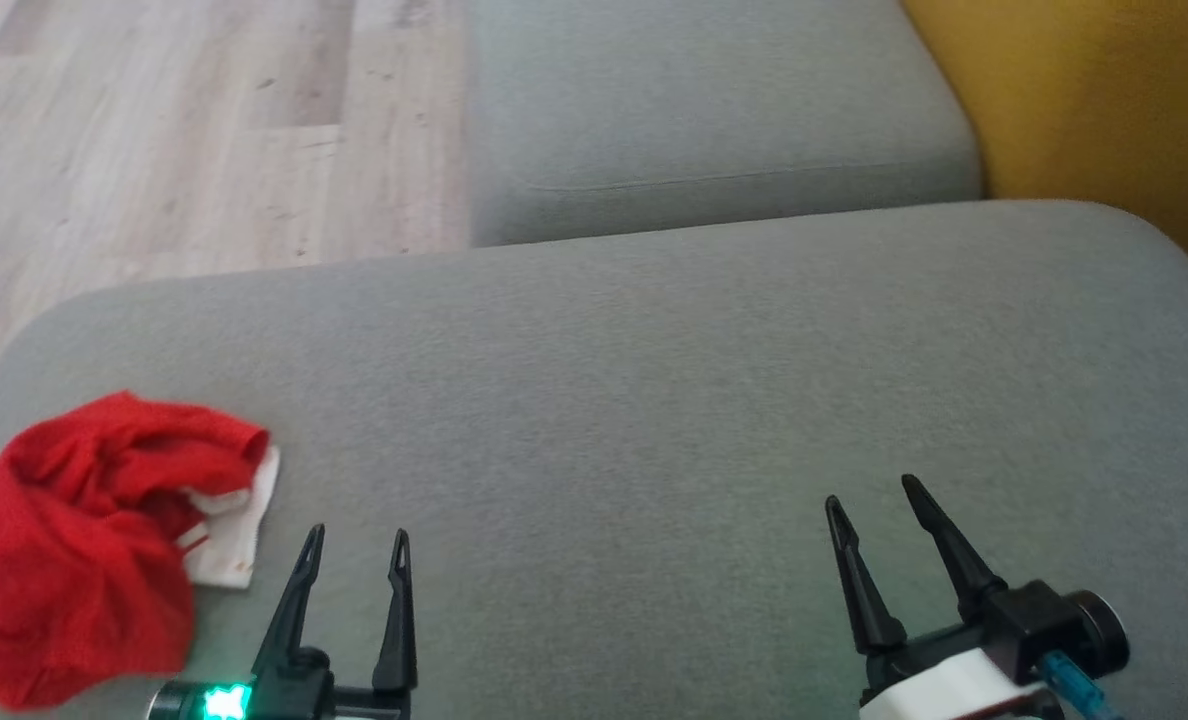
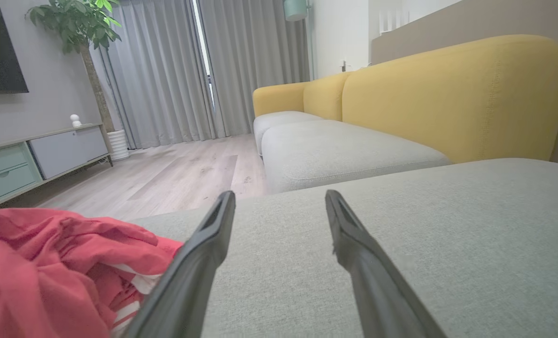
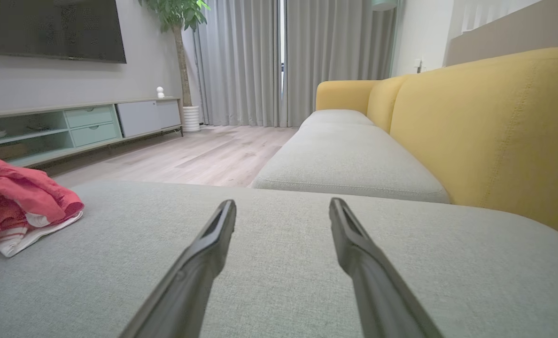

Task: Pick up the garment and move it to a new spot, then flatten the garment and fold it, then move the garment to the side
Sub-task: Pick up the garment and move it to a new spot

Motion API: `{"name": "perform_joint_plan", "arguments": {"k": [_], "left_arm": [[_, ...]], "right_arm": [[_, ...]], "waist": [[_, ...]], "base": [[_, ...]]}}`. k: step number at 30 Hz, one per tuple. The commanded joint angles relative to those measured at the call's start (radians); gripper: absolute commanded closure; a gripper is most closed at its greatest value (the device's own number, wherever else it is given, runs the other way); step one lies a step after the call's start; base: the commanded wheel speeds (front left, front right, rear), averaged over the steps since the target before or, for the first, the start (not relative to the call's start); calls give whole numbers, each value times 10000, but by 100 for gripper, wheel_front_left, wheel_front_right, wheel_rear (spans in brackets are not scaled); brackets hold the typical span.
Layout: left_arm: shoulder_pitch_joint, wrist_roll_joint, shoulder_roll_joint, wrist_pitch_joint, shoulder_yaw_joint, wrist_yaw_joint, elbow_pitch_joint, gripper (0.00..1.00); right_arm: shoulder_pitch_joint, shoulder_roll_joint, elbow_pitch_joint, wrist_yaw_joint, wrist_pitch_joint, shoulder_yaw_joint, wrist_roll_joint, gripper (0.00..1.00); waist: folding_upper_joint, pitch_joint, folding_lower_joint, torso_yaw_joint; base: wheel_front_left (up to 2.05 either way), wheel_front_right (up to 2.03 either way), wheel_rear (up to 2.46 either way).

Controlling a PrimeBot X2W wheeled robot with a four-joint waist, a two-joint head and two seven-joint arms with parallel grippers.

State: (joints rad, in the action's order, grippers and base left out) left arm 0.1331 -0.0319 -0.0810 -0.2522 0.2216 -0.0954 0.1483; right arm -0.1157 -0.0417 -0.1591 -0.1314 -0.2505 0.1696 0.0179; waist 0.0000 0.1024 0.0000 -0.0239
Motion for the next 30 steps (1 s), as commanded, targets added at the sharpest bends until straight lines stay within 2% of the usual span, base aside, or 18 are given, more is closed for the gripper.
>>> {"name": "perform_joint_plan", "arguments": {"k": [1, 19, 24, 30], "left_arm": [[-415, 104, 59, -95, -404, 30, -291, 0], [-468, 178, -182, -95, -683, 14, -272, 0], [-500, 167, -244, -95, -806, -36, -315, 0], [-520, 121, -265, -95, -1088, -214, -484, 0]], "right_arm": [[242, -85, 350, 7, -113, 208, 49, 0], [314, -85, 396, 7, -113, 293, 307, 0], [364, -85, 382, 7, -113, 332, 347, 0], [383, -85, 358, 7, -113, 426, 348, 0]], "waist": [[0, -28, 0, 301], [0, -181, 0, 3374], [0, -229, 0, 3940], [0, -303, 0, 4287]], "base": [[0, 0, 0], [0, 0, 0], [0, 0, 0], [0, 0, 0]]}}
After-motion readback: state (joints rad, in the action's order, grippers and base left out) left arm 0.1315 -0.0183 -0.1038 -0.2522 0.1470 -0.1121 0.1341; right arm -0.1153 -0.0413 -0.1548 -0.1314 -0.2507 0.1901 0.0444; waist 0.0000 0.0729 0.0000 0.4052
